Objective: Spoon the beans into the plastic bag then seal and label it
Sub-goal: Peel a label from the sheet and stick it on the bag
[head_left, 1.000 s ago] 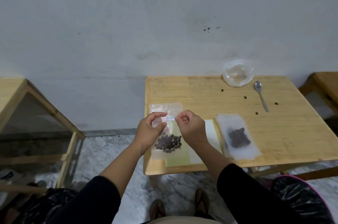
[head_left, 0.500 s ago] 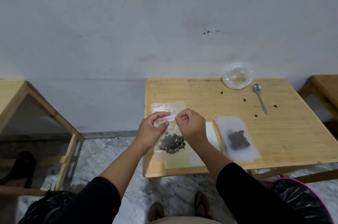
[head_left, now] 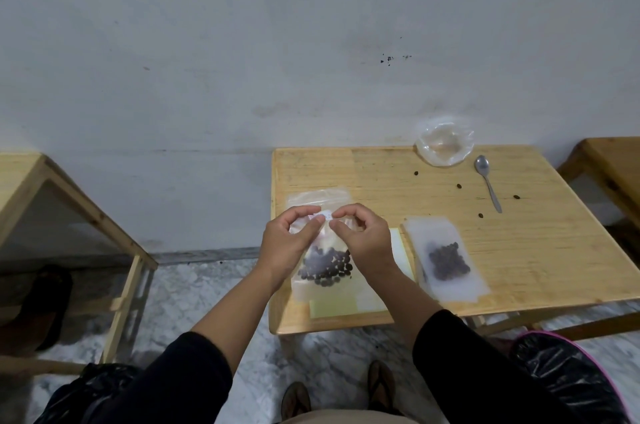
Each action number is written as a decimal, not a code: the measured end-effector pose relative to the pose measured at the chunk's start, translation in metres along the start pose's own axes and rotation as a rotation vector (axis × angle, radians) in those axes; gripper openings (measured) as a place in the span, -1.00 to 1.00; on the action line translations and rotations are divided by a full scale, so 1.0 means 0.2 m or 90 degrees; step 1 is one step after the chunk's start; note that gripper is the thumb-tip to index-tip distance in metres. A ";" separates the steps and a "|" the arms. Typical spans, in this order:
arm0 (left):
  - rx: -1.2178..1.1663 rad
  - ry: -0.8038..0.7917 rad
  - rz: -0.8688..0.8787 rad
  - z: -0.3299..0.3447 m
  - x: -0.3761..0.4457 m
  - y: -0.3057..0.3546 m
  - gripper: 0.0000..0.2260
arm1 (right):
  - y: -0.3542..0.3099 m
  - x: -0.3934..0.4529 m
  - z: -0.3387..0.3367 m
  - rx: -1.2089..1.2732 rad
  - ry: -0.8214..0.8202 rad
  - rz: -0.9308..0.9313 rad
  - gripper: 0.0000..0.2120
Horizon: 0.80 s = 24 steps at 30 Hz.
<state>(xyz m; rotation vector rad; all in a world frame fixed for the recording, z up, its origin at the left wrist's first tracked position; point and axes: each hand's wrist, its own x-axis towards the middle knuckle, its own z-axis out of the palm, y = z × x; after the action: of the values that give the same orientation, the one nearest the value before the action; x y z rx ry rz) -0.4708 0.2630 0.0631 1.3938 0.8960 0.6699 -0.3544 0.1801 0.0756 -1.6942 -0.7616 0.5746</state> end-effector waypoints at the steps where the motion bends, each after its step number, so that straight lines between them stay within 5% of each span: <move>1: 0.011 0.005 0.005 0.01 0.00 0.00 -0.89 | 0.00 0.00 0.00 0.022 -0.017 0.009 -0.88; 9: 0.055 -0.008 0.039 0.00 0.00 0.01 -0.87 | -0.02 -0.01 0.01 0.085 -0.028 0.079 -0.84; 17: 0.004 0.098 0.015 0.04 0.00 0.03 -0.97 | -0.04 -0.01 0.01 0.043 -0.067 0.079 -0.84; 24: 0.041 0.059 0.016 0.08 0.04 0.01 -0.91 | -0.01 0.01 -0.05 0.062 -0.039 0.102 -0.82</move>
<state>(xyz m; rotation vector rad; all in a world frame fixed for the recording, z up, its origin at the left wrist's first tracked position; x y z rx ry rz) -0.4535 0.2609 0.0633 1.4429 0.9822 0.7341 -0.3461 0.1761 0.0801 -1.6624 -0.6342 0.7667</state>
